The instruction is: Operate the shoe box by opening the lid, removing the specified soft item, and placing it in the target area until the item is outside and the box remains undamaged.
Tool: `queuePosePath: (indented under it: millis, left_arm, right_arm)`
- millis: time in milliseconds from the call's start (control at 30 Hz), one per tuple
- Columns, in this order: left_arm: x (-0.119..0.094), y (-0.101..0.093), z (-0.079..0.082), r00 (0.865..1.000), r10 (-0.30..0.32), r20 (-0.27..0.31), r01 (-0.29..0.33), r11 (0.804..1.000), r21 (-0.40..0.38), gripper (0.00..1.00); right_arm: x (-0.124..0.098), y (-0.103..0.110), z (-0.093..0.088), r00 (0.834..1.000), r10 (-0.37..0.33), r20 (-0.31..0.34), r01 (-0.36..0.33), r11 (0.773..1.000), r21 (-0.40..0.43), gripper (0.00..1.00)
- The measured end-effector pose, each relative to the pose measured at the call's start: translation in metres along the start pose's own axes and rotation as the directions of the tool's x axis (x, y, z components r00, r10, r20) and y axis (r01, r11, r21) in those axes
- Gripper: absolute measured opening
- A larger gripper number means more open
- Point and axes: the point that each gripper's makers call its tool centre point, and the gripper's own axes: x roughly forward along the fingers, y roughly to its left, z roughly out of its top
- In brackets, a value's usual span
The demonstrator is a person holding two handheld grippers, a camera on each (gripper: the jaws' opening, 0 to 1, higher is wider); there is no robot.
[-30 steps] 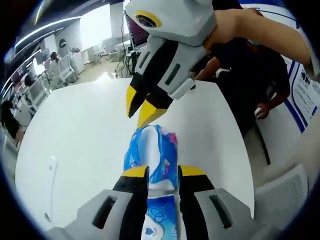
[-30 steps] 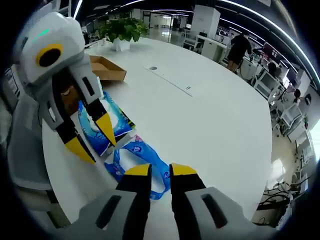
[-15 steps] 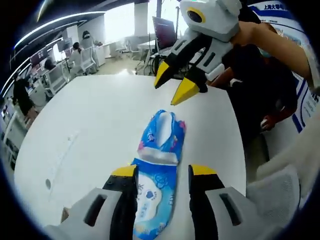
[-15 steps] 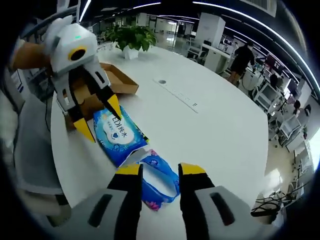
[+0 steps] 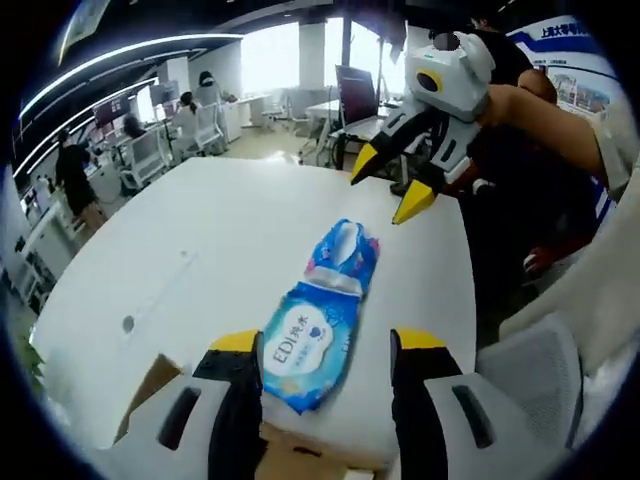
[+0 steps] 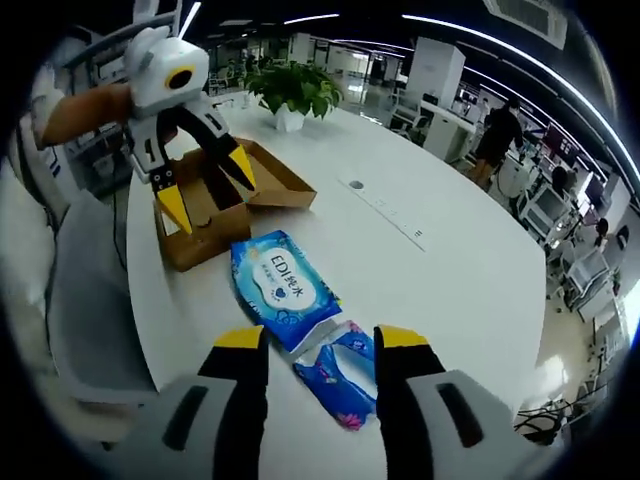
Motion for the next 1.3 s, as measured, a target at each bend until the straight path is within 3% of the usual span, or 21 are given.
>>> queuePosePath:
  millis: [100,267,600,767,1000,1300]
  left_arm:
    - [-0.022,0.009,-0.014,0.998,0.056,-0.007,-0.056,0.998,-0.018,0.55]
    - [-0.05,0.015,-0.026,0.996,0.09,0.022,-0.088,0.993,-0.078,0.59]
    - [-0.105,0.026,-0.075,0.984,0.177,0.032,-0.169,0.969,-0.181,0.68]
    - [-0.132,0.035,-0.109,0.972,0.235,0.01,-0.226,0.943,-0.243,0.67]
    - [-0.167,0.053,-0.141,0.942,0.336,-0.022,-0.327,0.897,-0.296,0.65]
    - [-0.201,0.065,-0.179,0.911,0.409,-0.061,-0.403,0.845,-0.351,0.64]
  right_arm:
    - [0.002,0.014,0.004,1.0,0.027,0.0,-0.027,1.0,-0.014,0.47]
    - [0.007,0.03,0.014,0.999,0.05,0.01,-0.05,0.999,-0.02,0.48]
    - [0.025,0.068,0.038,0.989,0.144,0.028,-0.141,0.987,-0.077,0.53]
    - [0.034,0.087,0.05,0.979,0.203,0.036,-0.196,0.972,-0.13,0.55]
    - [0.048,0.116,0.066,0.957,0.288,0.035,-0.275,0.939,-0.209,0.58]
    - [0.073,0.137,0.079,0.94,0.34,0.014,-0.326,0.913,-0.244,0.57]
